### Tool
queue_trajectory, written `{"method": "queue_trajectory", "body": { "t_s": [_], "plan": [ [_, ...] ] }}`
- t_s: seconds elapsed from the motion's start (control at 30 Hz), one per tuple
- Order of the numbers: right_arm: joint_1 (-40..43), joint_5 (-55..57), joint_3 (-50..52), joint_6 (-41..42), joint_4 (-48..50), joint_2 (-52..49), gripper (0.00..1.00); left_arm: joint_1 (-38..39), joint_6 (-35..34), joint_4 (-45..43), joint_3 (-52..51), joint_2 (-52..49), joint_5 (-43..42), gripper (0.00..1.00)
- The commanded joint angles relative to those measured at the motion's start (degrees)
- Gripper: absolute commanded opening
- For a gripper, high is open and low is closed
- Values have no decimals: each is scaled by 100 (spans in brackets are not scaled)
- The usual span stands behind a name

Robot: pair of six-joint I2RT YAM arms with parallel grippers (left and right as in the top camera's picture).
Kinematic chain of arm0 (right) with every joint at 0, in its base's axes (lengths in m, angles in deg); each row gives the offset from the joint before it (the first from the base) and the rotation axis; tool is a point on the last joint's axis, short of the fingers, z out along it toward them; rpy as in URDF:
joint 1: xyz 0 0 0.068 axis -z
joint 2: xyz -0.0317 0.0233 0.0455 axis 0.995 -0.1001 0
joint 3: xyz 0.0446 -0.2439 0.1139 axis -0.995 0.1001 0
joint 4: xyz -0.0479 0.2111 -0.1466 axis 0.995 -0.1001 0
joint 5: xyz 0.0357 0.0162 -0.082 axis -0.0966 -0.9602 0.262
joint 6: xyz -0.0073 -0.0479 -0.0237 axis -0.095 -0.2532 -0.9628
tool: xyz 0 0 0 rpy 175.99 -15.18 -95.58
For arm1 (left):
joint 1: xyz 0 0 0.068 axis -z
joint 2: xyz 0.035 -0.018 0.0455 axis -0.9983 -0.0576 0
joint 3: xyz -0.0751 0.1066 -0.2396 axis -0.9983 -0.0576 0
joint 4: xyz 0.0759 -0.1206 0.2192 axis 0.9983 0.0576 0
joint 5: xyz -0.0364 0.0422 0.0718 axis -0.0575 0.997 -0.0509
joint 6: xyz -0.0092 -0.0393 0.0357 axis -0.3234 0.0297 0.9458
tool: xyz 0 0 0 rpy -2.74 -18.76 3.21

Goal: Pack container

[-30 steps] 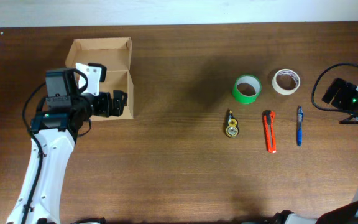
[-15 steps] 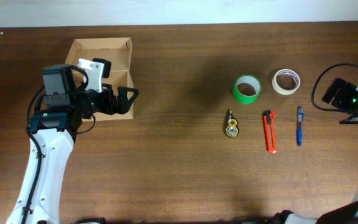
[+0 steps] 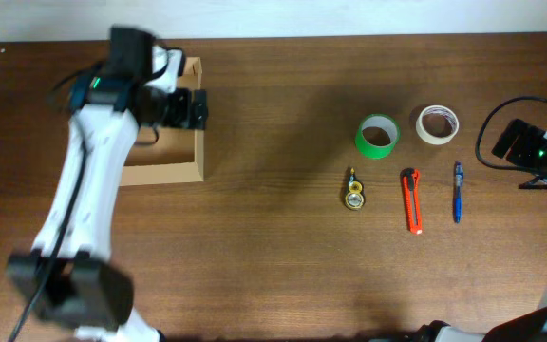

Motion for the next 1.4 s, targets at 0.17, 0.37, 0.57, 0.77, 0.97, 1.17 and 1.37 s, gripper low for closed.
{"method": "queue_trajectory", "body": {
  "t_s": [0.17,0.37,0.57,0.77,0.97,1.17,1.37],
  "plan": [
    [15,-46,-122,4,-20,-42,99,-4,245,702,918,-1384,627,80],
    [15,-46,-122,4,-20,-42,99,-4,221,483,916,-1615,614,71],
    [15,-46,-122,4,-20,-42,99,11,17,446,841,-1692,546,67],
    [15,-46,-122,4,-17,-42,99,127,-133,420,645,-1775,452,67],
    [15,-46,-122,4,-17,-42,99,223,-240,164,153,-1777,411,67],
    [17,-46,-122,4,-17,-42,99,223,-240,9,-114,-1777,369,50],
    [17,-46,-122,4,-17,-42,99,223,-409,-118,-118,-1777,369,7]
  ]
}}
